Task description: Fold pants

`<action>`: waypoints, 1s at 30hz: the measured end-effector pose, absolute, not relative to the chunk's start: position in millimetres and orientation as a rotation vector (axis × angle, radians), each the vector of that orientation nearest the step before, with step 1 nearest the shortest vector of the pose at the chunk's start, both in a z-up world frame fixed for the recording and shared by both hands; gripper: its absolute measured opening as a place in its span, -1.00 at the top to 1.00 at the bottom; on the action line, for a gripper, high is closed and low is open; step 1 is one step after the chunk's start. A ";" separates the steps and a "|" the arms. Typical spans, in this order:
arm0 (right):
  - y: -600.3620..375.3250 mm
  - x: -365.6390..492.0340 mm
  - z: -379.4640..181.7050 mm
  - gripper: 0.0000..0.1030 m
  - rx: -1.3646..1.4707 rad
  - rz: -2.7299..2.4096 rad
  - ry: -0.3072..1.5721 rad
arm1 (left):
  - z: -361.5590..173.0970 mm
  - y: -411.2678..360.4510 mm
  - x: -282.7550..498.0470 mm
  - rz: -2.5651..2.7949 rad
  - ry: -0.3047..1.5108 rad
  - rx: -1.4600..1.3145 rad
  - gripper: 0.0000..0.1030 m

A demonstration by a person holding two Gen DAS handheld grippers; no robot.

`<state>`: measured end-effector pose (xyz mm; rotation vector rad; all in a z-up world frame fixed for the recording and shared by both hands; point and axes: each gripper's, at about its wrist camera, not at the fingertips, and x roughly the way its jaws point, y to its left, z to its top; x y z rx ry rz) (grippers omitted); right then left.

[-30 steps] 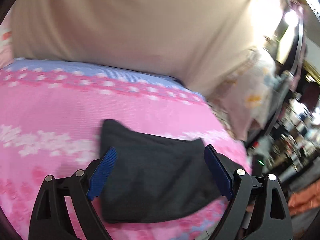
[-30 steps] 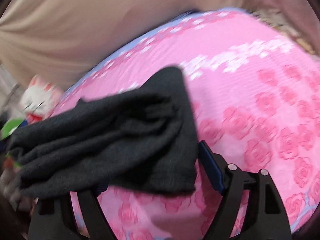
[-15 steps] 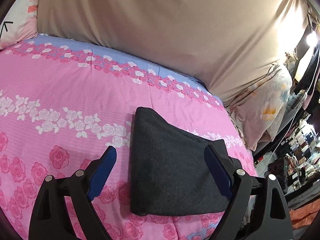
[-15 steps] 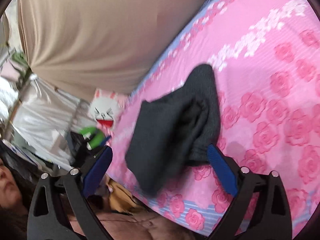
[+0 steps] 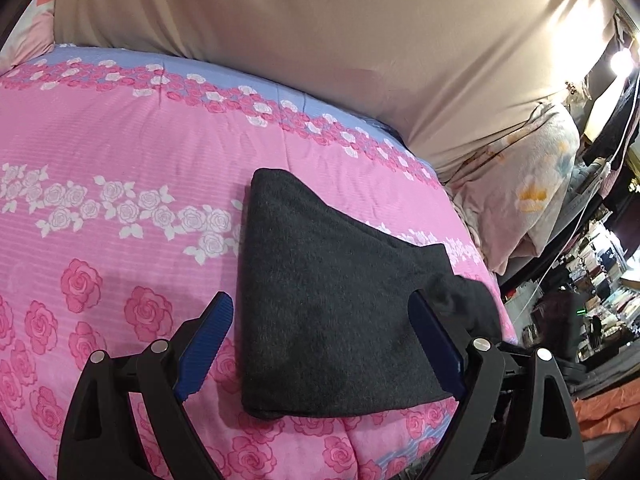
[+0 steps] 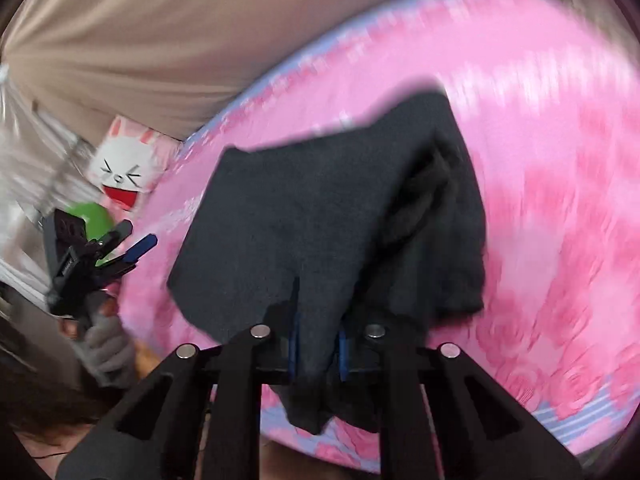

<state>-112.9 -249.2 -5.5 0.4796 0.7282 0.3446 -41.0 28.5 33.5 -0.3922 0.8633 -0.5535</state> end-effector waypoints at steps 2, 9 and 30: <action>-238.4 -115.3 34.9 0.77 0.385 0.367 0.641 | 35.0 29.6 -39.2 -0.550 0.860 -0.400 -0.68; -277.6 -77.1 22.6 0.72 0.337 0.288 0.670 | 52.5 36.1 -44.5 -0.518 0.794 -0.403 -0.68; -305.8 -41.4 -54.1 0.46 0.658 0.174 0.767 | -5.7 12.4 30.5 -0.588 1.070 -0.552 0.83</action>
